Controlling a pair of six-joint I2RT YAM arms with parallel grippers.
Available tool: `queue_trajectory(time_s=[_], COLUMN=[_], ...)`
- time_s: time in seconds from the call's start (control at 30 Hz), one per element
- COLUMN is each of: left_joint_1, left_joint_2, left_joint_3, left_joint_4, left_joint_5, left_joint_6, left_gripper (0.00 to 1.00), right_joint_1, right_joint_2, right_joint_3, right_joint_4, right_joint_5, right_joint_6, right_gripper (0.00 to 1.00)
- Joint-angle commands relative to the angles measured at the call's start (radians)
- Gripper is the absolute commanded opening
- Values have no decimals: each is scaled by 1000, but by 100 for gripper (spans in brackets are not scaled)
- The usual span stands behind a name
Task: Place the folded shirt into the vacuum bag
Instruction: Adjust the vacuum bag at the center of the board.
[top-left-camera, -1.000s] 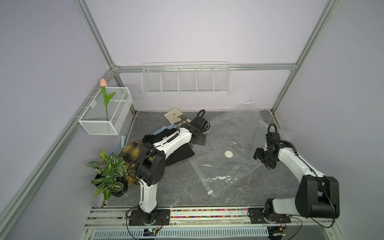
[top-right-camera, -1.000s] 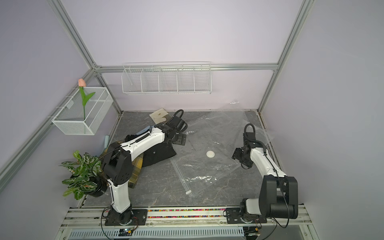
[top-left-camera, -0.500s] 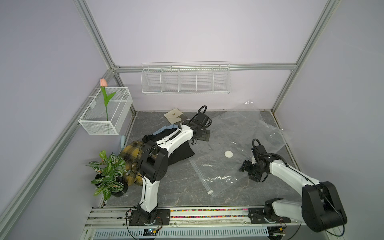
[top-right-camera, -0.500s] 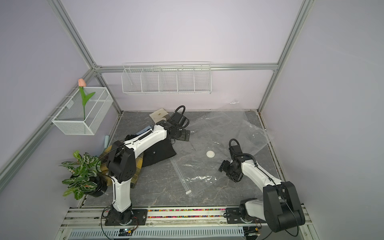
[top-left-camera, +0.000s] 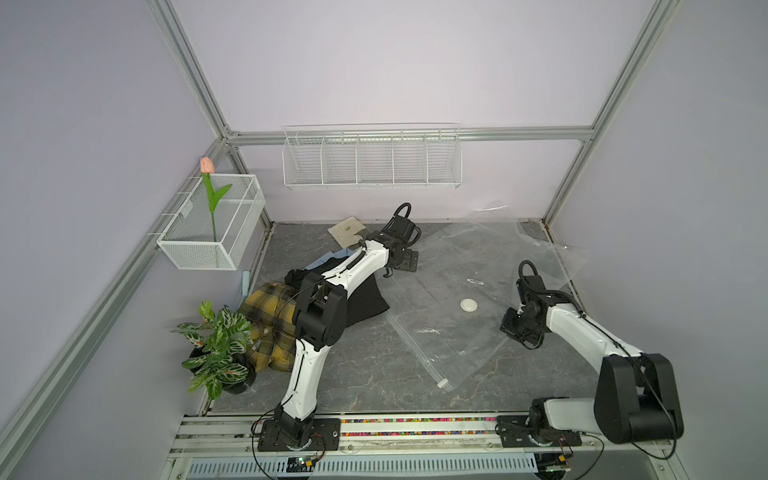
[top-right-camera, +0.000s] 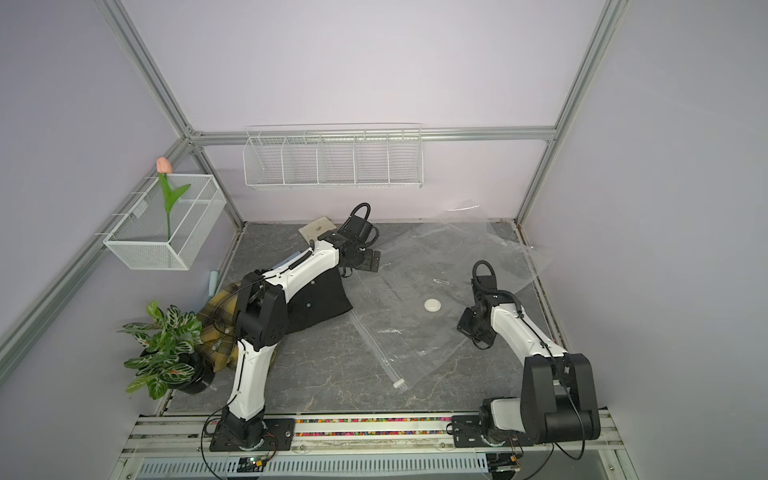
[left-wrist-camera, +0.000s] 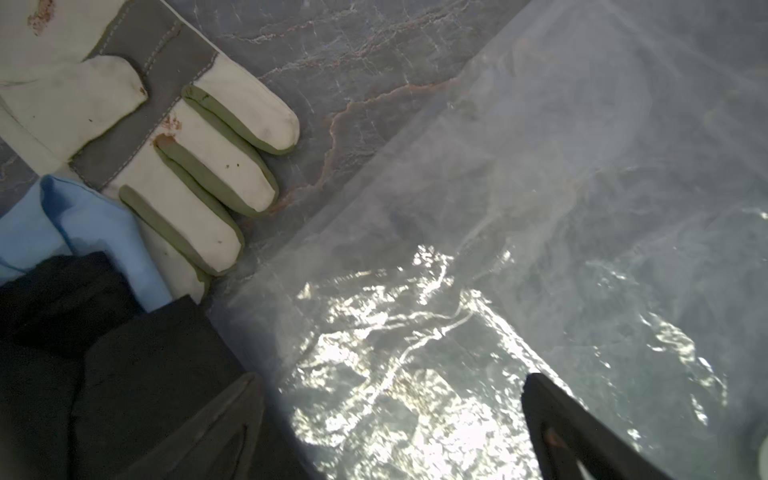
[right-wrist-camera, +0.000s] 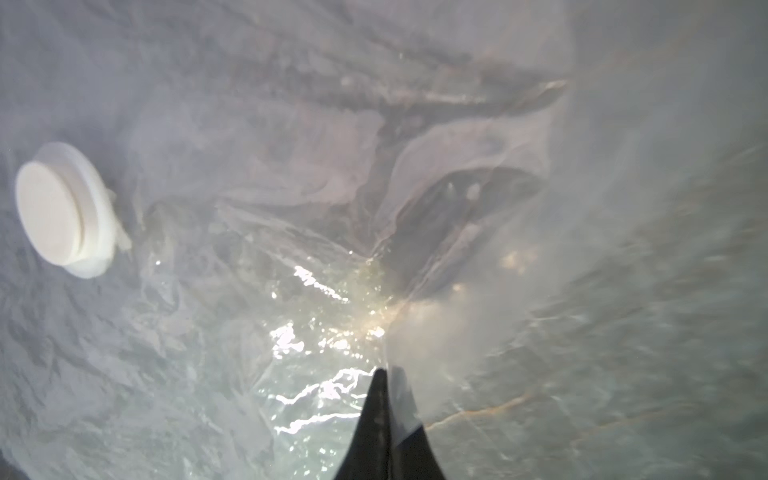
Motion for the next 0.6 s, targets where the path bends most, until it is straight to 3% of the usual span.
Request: queue_trajectory(time_s=[0.0, 0.13, 0.37, 0.57], left_joint_1=[6, 7, 1, -50], left_joint_2=[70, 147, 208, 193], left_joint_3=[95, 169, 126, 30], left_joint_4=[-35, -76, -34, 15], left_joint_5=[20, 78, 180, 249], left_joint_6=[43, 27, -51, -108], left_gripper=[100, 100, 100, 100], right_joint_1=[-15, -17, -22, -36], right_joint_2=[-22, 49, 108, 182], right_joint_3=[34, 83, 152, 217], right_joint_4=[-99, -93, -75, -33], right_joint_5=[163, 207, 270, 253], right_joint_6=[-88, -149, -221, -237], right_gripper=[7, 7, 8, 8])
